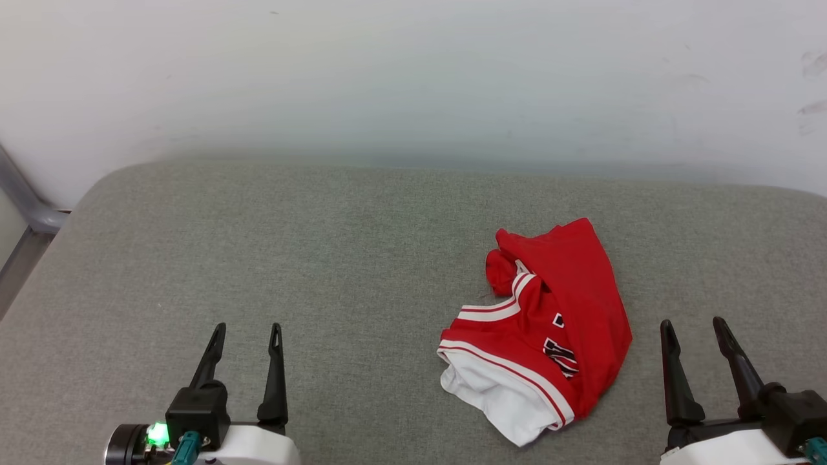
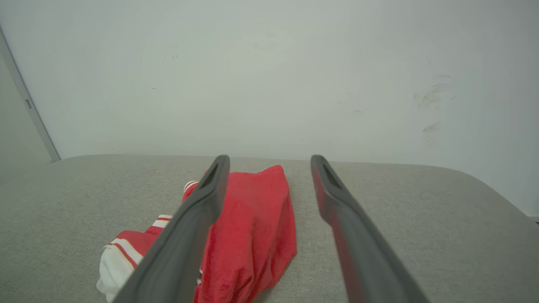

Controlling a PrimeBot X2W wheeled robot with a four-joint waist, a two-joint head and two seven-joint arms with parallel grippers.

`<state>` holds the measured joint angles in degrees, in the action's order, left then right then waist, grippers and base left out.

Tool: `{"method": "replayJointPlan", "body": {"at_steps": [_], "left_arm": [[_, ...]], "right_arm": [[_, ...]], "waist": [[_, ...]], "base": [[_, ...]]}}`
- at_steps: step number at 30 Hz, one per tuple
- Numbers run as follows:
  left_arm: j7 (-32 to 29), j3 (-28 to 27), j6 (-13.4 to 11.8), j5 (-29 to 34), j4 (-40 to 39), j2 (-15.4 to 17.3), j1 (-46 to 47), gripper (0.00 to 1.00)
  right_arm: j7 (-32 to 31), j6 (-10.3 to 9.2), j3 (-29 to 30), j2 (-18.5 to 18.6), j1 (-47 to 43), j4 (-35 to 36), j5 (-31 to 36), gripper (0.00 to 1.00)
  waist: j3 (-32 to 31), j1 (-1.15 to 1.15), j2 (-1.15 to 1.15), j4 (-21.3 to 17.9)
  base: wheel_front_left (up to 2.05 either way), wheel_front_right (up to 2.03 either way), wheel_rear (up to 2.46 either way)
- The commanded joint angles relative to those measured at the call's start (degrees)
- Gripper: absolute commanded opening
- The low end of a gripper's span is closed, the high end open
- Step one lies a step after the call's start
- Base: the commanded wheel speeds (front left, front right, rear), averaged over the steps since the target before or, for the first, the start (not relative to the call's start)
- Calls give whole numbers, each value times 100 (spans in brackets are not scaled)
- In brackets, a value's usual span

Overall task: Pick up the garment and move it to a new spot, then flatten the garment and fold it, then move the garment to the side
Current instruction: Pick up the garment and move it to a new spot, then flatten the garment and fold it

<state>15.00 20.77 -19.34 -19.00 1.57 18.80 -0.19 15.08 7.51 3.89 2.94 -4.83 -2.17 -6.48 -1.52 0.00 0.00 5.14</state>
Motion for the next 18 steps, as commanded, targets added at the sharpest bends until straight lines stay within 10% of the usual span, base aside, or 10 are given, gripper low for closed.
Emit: {"method": "replayJointPlan", "body": {"at_steps": [1,18], "left_arm": [[26,-46,39,44,25,-19,-69,100],[22,-1015,999,890,285,-765,-498,100]], "right_arm": [[14,-4,-3,-11,-63,-16,-22,100],[14,-5,-81,-11,-133,-208,-206,100]], "waist": [[-10,0,0,2],[-119,0,0,-57]], "base": [[0,0,0],[0,0,0]]}}
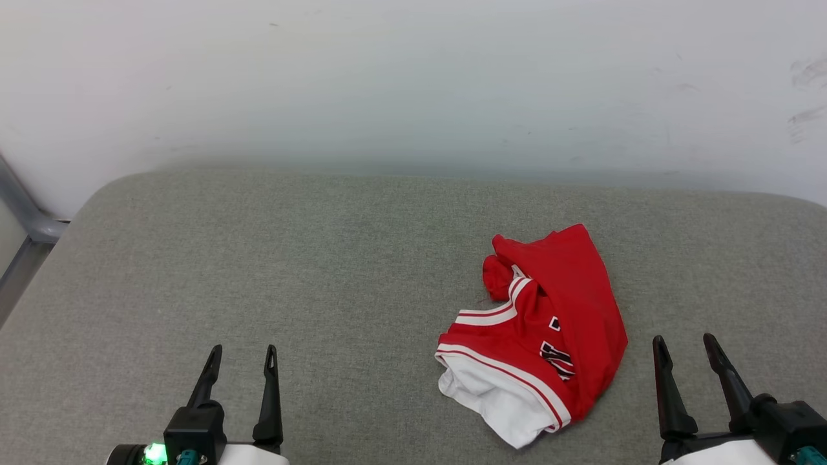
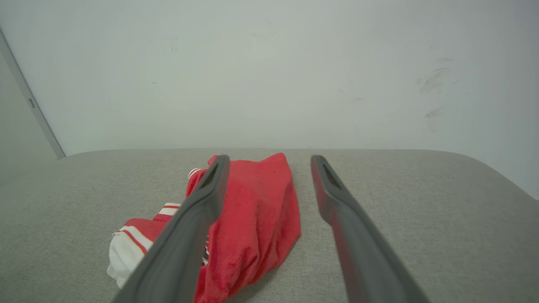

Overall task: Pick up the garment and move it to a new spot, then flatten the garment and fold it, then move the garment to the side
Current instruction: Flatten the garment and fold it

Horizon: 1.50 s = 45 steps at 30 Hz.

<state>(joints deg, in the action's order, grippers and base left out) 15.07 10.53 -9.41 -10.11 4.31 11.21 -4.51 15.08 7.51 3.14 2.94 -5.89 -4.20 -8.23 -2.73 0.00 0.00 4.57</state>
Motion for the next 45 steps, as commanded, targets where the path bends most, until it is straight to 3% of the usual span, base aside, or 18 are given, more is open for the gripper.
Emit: {"method": "replayJointPlan", "body": {"at_steps": [1,13,19,25,28,36,45], "left_arm": [[15,-34,48,43,19,-36,-79,100],[16,-275,468,386,95,-295,8,100],[15,-25,1021,578,76,-155,640,100],[-217,594,1595,510,276,130,1638,100],[-665,1099,1674,221,274,297,2111,100],[-2377,3022,1681,-1650,-39,1181,3312,100],[-4413,4589,1682,-3160,-184,1729,4388,100]], "right_arm": [[14,-4,-10,-11,-23,-14,-32,100],[14,-4,-31,-11,19,-49,-30,100],[14,-4,-22,-11,57,-33,16,100],[14,-4,-48,-11,115,-4,74,100],[14,-4,-74,-11,146,2,96,100],[14,-4,-104,-11,268,15,151,100],[14,-4,-140,-11,473,40,185,100]], "waist": [[-2,0,0,-2],[0,0,0,-6],[55,0,0,59],[141,0,0,72],[184,0,0,39],[349,0,0,-152],[687,0,0,-385]], "base": [[0,0,0],[0,0,0],[0,0,0],[0,0,0],[0,0,0],[0,0,0],[0,0,0]]}}
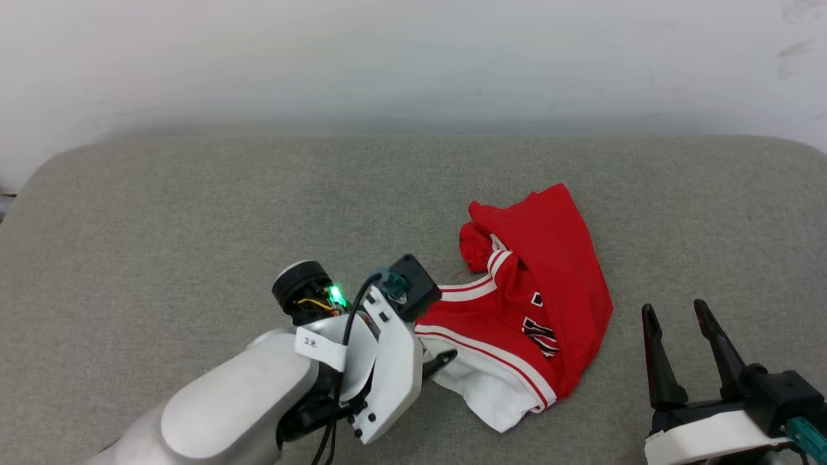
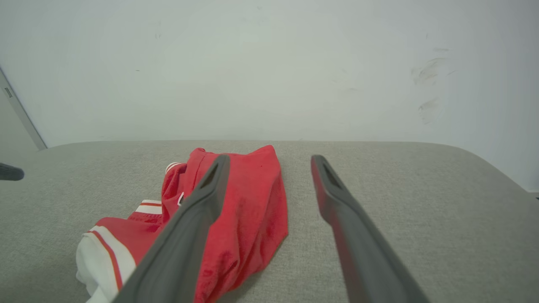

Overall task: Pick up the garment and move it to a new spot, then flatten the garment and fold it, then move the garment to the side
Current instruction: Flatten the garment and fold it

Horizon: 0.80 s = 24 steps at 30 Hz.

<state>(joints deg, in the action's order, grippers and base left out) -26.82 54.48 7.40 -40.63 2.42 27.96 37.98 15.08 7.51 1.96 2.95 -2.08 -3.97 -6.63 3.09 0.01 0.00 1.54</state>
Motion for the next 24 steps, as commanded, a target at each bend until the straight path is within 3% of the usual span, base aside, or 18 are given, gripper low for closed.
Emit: {"method": "replayJointPlan", "body": {"at_steps": [1,5,10,24], "left_arm": [[-394,339,2,-217,15,97,244,100],[-827,875,2,-513,116,179,556,100],[-842,1311,2,-661,414,162,821,100],[-893,1895,3,-560,1364,-41,1182,100]], "right_arm": [[14,-4,-44,-13,128,23,26,100],[14,-4,-77,-12,267,51,7,100],[14,-4,-98,-13,436,82,-31,100],[14,-4,-153,-14,814,128,-66,100]], "waist": [[156,-1,0,-116],[377,-1,0,-277],[664,-1,0,-482],[1345,-1,0,-824]], "base": [[0,0,0],[0,0,0],[0,0,0],[0,0,0]]}}
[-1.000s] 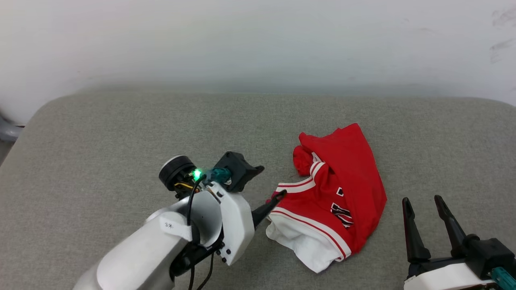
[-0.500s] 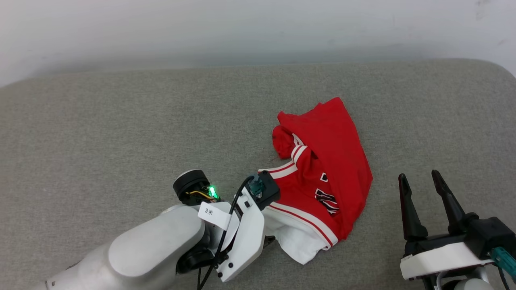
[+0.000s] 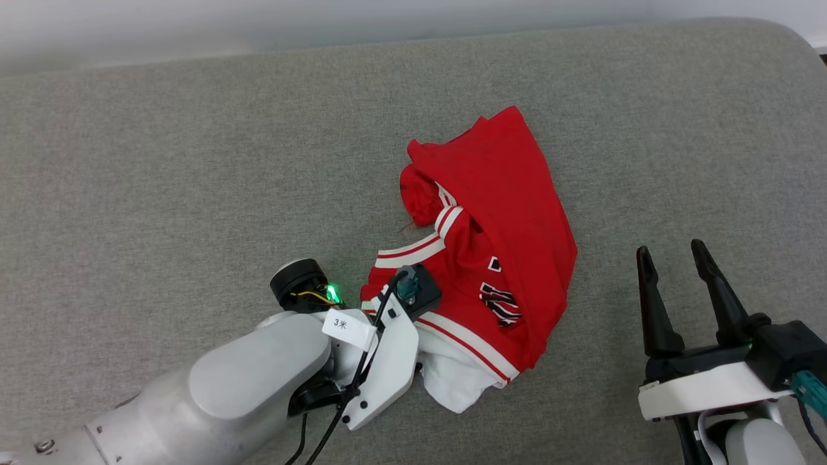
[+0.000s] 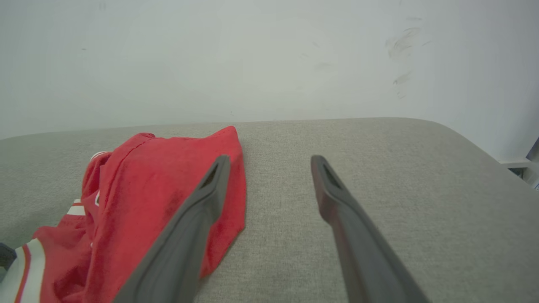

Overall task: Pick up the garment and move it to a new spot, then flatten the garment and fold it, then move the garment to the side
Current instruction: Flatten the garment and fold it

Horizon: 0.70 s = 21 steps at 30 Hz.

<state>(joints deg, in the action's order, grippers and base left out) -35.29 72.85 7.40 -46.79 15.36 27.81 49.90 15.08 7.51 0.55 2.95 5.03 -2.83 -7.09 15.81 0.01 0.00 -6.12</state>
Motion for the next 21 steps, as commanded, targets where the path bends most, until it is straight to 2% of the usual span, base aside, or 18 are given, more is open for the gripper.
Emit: {"method": "replayJointPlan", "body": {"at_steps": [1,6,7,8,13,17,21], "left_arm": [[-140,72,1,20,114,-40,-75,100],[-619,158,4,183,61,-34,-500,100],[-642,166,8,205,30,-38,-542,72],[-609,170,9,185,-6,-46,-563,0],[-304,133,9,223,-44,-56,-397,0],[466,39,3,98,48,-85,-90,0],[1226,-309,-13,-68,123,82,-54,0]], "right_arm": [[14,-4,-10,-13,114,12,-29,100],[14,-4,-2,-13,158,10,-38,100],[14,-4,10,-13,160,10,-39,100],[14,-4,21,-13,158,13,-36,100],[14,-4,64,-13,150,-4,10,100],[14,-4,107,-12,35,-23,22,100],[14,-4,127,-13,-89,-37,31,100]], "waist": [[99,-1,0,-69],[183,-1,0,-103],[190,-1,0,-96],[194,-1,0,-88],[116,-1,0,34],[-77,-1,0,190],[-303,-1,0,365]], "base": [[0,0,0],[0,0,0],[0,0,0],[0,0,0],[0,0,0],[0,0,0],[0,0,0]]}}
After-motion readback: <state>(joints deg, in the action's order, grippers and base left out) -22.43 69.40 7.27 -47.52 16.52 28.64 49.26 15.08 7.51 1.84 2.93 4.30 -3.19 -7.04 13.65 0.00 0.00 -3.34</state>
